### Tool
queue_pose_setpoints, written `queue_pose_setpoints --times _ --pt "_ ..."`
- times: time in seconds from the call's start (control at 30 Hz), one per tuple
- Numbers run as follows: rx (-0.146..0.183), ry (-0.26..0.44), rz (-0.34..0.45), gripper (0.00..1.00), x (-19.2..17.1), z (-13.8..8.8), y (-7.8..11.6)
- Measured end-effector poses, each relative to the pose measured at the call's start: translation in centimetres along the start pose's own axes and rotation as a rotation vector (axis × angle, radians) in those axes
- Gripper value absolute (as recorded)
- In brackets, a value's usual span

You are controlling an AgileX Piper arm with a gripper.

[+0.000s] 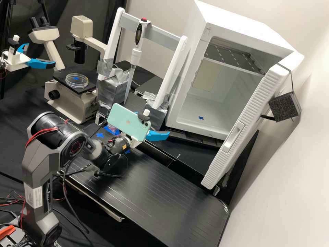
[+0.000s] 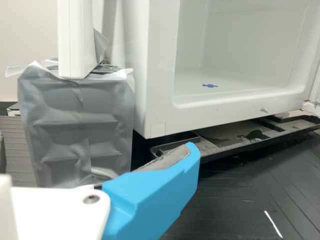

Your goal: Move the petri dish to the bench

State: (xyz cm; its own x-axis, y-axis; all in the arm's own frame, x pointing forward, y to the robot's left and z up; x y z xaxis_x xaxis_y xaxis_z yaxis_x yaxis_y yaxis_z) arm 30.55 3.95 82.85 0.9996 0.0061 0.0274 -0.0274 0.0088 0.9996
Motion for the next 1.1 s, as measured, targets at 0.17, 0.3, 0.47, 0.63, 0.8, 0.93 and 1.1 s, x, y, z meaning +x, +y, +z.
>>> queue_pose_setpoints --times 0.17,0.3,0.47,0.63,0.8,0.93,1.1 --pt "0.000 0.005 0.005 1.00 -0.1 0.0 0.0" --pt "-0.002 0.025 0.004 1.00 -1.7 0.4 0.0" --pt "0.020 0.113 0.024 1.00 -5.0 -0.5 0.3" --pt "0.026 0.265 0.019 1.00 -8.4 -3.3 -0.1" --pt "-0.017 0.520 -0.041 1.00 -11.7 -8.4 -1.7" --pt "-0.086 0.674 -0.106 1.00 -13.2 -11.7 -3.2" --pt "-0.116 0.767 -0.192 1.00 -13.4 -15.1 -4.5"
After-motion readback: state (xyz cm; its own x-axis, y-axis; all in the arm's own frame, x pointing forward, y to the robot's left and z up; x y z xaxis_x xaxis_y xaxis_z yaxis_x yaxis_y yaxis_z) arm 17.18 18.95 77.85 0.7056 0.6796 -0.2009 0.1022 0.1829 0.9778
